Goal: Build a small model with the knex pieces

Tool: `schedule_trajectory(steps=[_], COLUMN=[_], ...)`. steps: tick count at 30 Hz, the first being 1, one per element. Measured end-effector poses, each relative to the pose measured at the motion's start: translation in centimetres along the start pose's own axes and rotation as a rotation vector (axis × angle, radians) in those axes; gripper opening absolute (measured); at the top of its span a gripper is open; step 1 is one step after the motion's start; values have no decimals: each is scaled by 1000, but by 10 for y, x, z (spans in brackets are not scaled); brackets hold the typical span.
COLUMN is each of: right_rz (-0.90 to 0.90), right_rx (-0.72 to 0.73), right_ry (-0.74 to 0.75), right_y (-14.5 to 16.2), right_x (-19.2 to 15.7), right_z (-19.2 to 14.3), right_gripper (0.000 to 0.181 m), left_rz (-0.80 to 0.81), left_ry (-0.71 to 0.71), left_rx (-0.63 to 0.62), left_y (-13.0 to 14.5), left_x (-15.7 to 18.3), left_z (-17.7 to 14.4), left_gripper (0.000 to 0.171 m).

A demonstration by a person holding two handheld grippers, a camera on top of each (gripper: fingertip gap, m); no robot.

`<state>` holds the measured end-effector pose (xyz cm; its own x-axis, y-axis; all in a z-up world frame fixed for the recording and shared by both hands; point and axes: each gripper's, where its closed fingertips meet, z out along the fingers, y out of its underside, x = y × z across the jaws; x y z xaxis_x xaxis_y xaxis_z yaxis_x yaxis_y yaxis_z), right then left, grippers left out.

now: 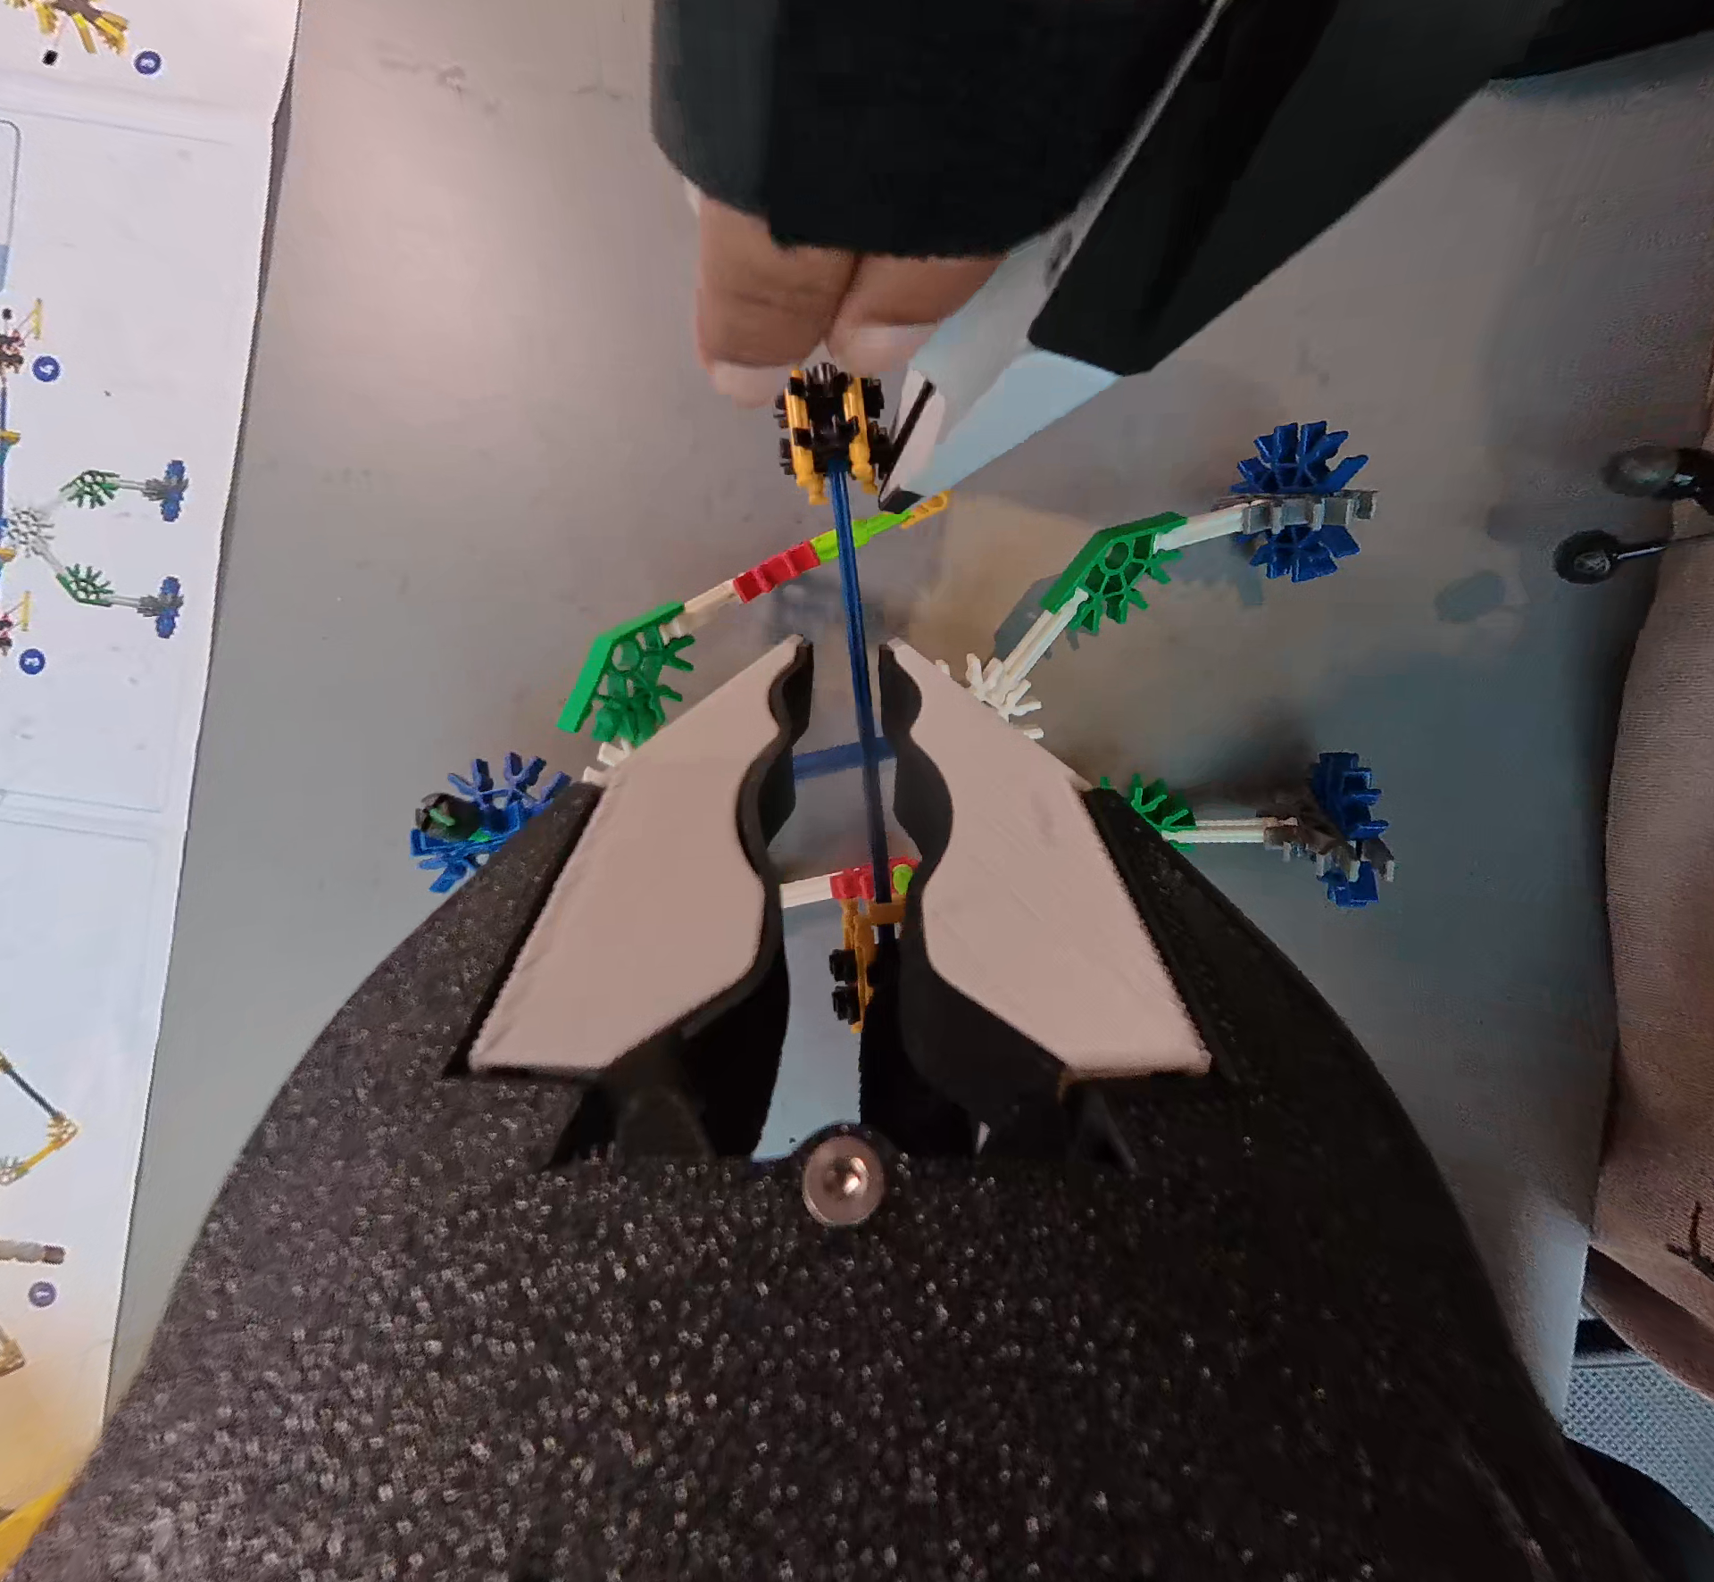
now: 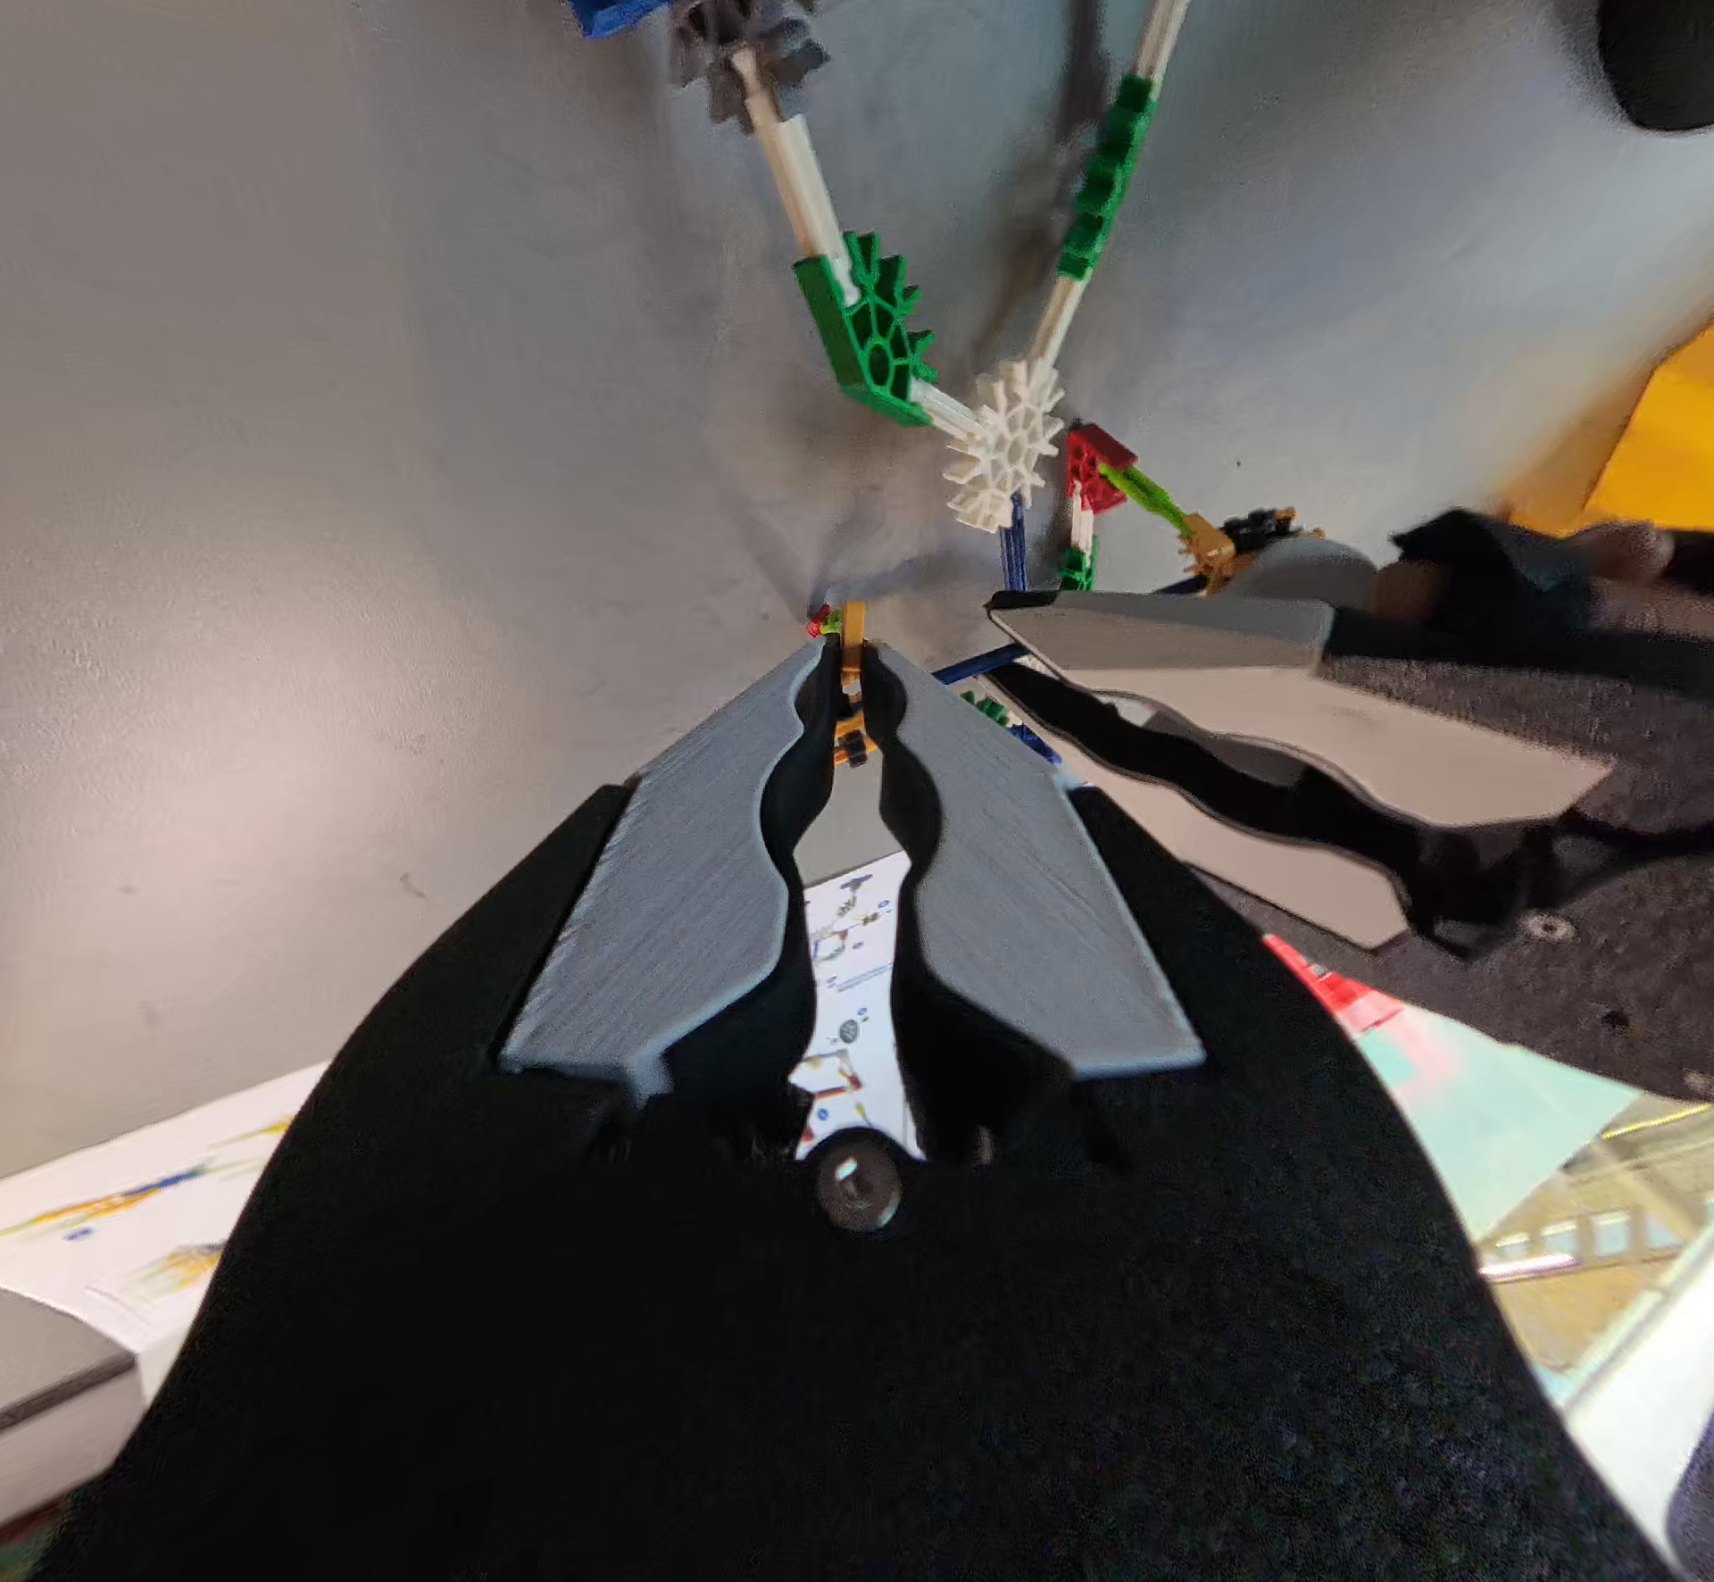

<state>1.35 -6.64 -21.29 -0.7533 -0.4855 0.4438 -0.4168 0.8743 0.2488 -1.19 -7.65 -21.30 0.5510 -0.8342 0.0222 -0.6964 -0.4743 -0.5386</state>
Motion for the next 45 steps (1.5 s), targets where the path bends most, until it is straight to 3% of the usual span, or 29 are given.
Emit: schedule_trajectory(steps=[3, 5, 7, 10, 13, 15, 18, 23, 34, 39, 45], right_rz=[-43, 138, 487, 1155, 1782, 2050, 2276, 2372, 2237, 2179, 2198], right_rx=[-23, -50, -24, 52, 173, 197, 225, 118, 12, 14, 45], right_ry=[33, 118, 177, 322, 298, 322, 493, 647, 588, 519, 579], right_y=[-1, 5, 10, 15, -9, -22, -16, 6, 11, 13, 18], right_x=[3, 8, 7, 5, -13, -13, -1, 2, 2, 5, 6], right_z=[-1, -7, -19, -41, -33, -22, -16, -6, 3, 6, 5], right_gripper=[4, 8, 22, 23, 27, 25, 21, 13, 4, 2, 3], left_rz=[-4, -15, -43, -58, -84, -89, -91, -60, -102, -113, -133], left_ry=[14, 7, 8, -5, 6, 14, 22, -35, -63, -50, -117], left_rx=[18, 32, 68, 102, 133, 141, 119, 97, 169, 119, 125], left_y=[-4, -5, -8, -10, -11, -12, -12, -10, -15, -12, -12], left_x=[2, 1, 0, -3, -3, -3, 1, 3, -8, -7, -12], left_z=[1, 2, 1, -2, -2, -2, 1, 8, 3, 11, 12], left_gripper=[8, 5, 4, 4, 4, 5, 18, 14, 11, 12, 3])
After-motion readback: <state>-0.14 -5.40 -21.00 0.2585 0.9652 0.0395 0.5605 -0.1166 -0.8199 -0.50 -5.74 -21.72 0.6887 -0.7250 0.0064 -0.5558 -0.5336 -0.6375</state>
